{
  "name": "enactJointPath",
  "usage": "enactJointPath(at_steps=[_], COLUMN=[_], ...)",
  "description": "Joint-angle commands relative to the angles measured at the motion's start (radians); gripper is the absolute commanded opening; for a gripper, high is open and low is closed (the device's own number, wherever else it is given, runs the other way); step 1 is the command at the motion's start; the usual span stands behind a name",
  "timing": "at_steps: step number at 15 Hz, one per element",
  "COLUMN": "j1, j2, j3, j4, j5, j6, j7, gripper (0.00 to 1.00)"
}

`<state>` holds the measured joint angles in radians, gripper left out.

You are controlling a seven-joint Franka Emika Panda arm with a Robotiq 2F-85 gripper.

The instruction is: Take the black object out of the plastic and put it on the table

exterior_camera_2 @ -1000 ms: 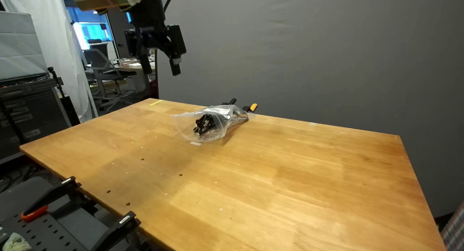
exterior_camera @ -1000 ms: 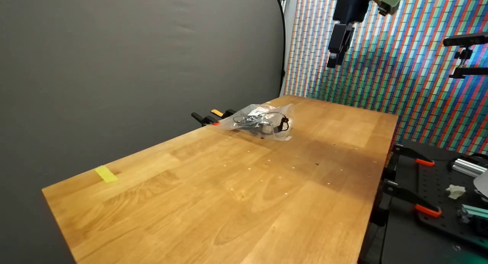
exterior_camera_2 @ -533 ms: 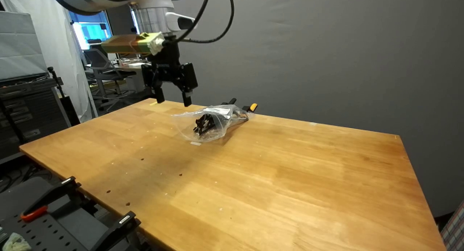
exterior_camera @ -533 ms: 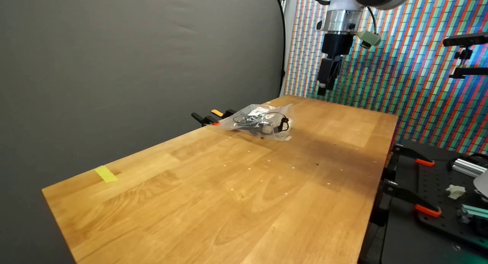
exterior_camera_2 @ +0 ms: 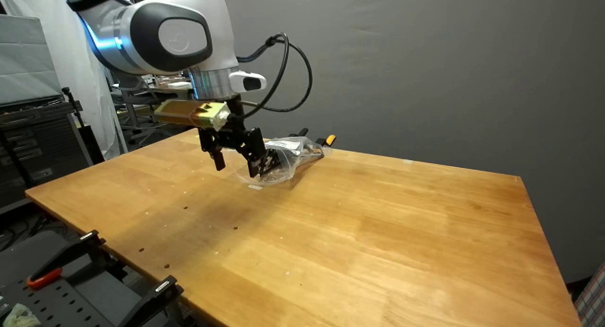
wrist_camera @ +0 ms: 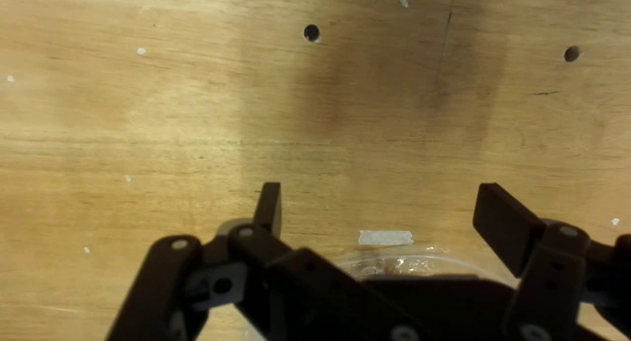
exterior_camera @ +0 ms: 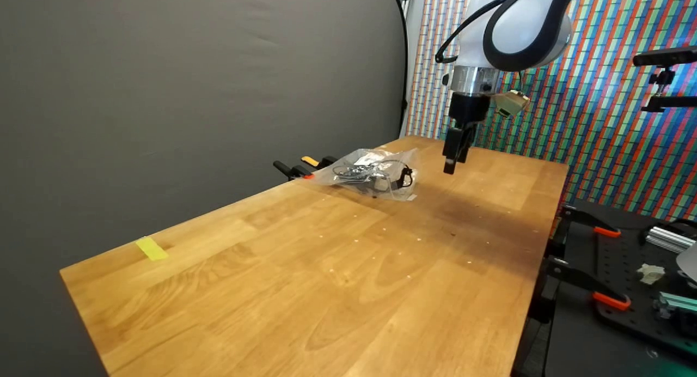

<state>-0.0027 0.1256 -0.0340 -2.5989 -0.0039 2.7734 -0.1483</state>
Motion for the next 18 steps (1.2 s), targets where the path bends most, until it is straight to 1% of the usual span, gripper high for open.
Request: enactJointPath(at_steps=[1,6,9,11,12,13,17,18], j1=[-0.013,-0.032,-0.069,-0.1,-0.132,-0.15,-0.269,-0.29], j2=[0.105,0.203,0.248,0.274,0.291,0.305,0.36,0.375], j3=[0.01,0.026,0.063,0.092,0.125,0.141,0.25,0.268], j4=[0.026,0.06,0.098,0.126,0.141,0.155,0.215,0.229], j5=[-0.021,-0.022,-0.012,-0.014,-0.013,-0.015,-0.024,-0.027], j6=[0.161,0.339,0.412,0.439,0.452,0.46,0.489,0.499], j7=[-0.006,-0.004,0.005,0.009,0.008,0.01,0.012,0.014], gripper=[1.0,1.0,1.0,1.0,1.0,1.0,1.0,1.0])
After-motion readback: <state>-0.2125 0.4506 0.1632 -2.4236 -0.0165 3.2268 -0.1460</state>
